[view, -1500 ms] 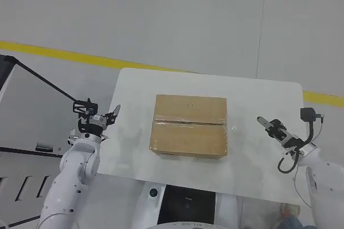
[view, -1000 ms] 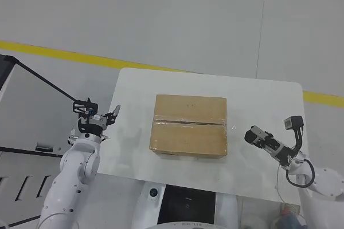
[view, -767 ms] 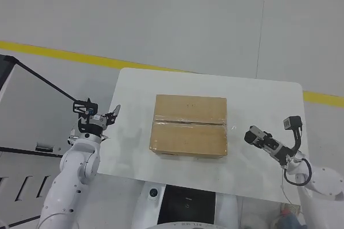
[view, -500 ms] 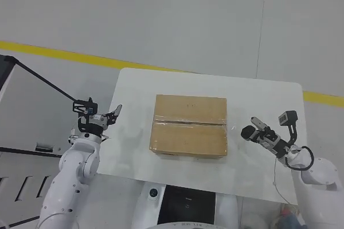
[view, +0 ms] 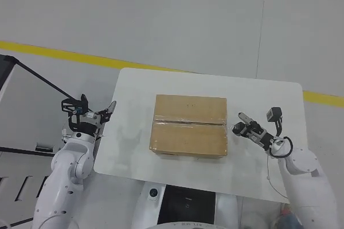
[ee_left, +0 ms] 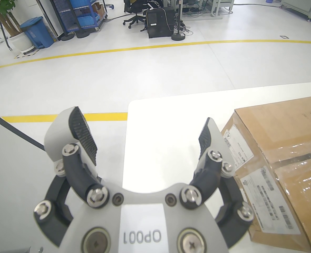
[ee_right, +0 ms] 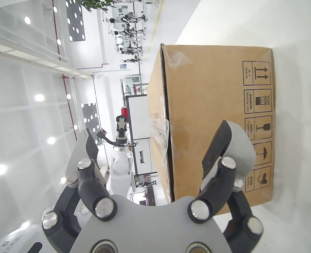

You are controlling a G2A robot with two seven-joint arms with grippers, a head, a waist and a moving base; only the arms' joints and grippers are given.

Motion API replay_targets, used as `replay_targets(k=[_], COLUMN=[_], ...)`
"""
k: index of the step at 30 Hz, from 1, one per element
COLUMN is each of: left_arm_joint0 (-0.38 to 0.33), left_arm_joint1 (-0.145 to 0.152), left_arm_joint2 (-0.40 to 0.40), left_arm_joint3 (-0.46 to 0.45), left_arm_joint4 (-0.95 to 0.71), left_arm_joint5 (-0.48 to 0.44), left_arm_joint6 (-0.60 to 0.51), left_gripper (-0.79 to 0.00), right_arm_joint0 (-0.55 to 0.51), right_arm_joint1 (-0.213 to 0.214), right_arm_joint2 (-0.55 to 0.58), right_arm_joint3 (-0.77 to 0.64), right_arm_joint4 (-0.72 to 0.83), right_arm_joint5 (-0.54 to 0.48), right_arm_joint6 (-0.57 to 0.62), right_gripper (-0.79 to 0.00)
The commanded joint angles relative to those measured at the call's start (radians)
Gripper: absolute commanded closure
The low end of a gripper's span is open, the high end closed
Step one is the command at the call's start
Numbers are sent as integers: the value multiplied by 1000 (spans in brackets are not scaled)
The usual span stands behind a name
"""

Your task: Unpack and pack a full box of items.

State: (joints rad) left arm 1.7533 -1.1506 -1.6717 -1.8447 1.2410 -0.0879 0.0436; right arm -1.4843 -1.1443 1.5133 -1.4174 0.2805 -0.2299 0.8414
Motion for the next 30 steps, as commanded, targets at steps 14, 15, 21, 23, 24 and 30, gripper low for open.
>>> replay_targets(k=[14,15,21,23,24,30], left_arm_joint0=[0,0,0,0,0,0], left_arm_joint1=[0,0,0,0,0,0], left_arm_joint2=[0,0,0,0,0,0], left_arm_joint3=[0,0,0,0,0,0], left_arm_joint4=[0,0,0,0,0,0], left_arm_joint5=[0,0,0,0,0,0], left_arm_joint6=[0,0,0,0,0,0], left_gripper=[-785,-785,-785,-785,-785,-785], right_arm_joint0=[37,35,20,13,10,-3], right_arm_joint1=[-2,-1,4,5,6,10], right_arm_joint2=[-45,-45,-29,-23,-20,-9], right_arm_joint3=[59,59,58,55,55,45], right_arm_joint4=[-28,-27,-17,-12,-10,17], right_arm_joint5=[-25,-27,-39,-41,-42,-43], right_arm_joint6=[-44,-42,-41,-44,-43,-28], right_gripper=[0,0,0,0,0,-105])
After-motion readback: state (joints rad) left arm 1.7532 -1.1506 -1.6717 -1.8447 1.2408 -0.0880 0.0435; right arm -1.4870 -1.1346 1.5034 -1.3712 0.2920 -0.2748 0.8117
